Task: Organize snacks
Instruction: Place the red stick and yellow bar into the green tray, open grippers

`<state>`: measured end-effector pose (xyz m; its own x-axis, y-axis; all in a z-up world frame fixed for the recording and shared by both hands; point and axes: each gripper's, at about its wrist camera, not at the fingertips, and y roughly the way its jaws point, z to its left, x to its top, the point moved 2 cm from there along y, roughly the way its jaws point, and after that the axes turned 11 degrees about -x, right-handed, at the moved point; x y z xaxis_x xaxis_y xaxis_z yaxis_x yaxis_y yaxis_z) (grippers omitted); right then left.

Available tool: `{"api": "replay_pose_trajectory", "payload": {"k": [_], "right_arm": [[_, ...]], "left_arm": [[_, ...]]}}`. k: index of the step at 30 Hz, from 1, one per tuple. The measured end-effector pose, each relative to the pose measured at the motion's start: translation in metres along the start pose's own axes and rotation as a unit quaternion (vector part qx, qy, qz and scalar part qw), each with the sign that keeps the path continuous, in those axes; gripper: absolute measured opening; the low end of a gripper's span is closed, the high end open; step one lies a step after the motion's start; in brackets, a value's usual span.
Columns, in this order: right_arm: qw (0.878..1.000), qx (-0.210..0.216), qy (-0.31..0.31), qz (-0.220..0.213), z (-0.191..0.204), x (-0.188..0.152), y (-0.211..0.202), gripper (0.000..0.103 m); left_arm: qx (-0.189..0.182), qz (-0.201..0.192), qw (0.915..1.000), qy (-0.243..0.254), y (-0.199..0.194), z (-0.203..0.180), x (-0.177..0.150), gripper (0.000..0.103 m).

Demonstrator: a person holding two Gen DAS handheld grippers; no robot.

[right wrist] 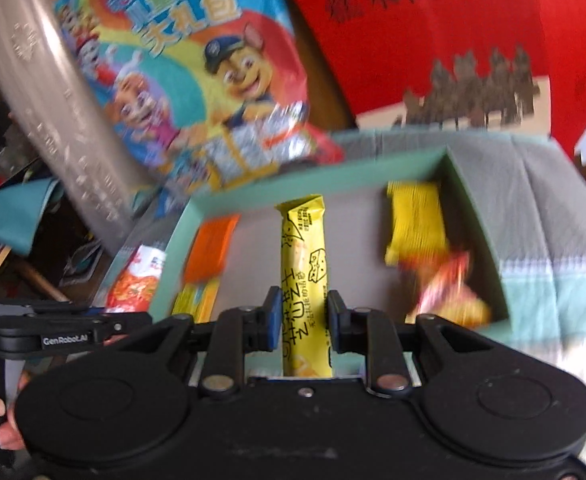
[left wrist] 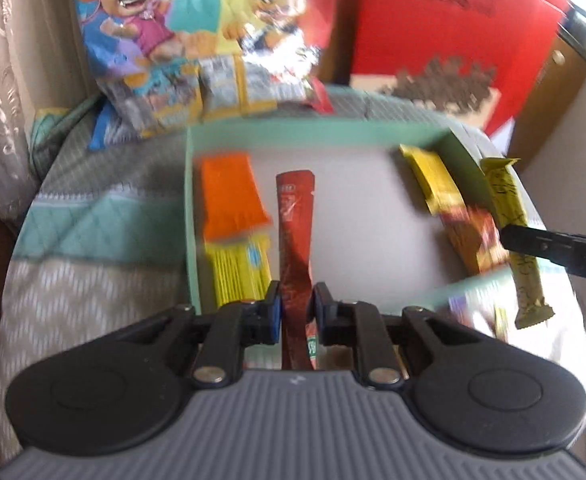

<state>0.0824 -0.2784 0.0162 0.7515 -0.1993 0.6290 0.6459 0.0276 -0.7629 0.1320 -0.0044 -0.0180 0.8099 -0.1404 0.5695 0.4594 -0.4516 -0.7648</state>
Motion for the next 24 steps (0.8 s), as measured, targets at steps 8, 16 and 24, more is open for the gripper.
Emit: {"api": "replay_pose_trajectory", "payload": {"k": [8,16,24], "right_arm": [[0.999,-0.038,0.002,0.01,-0.008,0.071,0.101,0.023],[0.997,-0.053,-0.007,0.047,-0.015,0.064,0.177,0.023],[0.999,-0.035,0.021,0.014,-0.016,0.062,0.161,0.096]], "left_arm": [[0.014,-0.001,0.9996,-0.023,0.071,0.016,0.073,0.015],[0.03,0.023,0.9989,-0.029,0.127,0.03,0.087,0.015],[0.045,0.01,0.9987,-0.02,0.126,0.02,0.084,0.092]]}}
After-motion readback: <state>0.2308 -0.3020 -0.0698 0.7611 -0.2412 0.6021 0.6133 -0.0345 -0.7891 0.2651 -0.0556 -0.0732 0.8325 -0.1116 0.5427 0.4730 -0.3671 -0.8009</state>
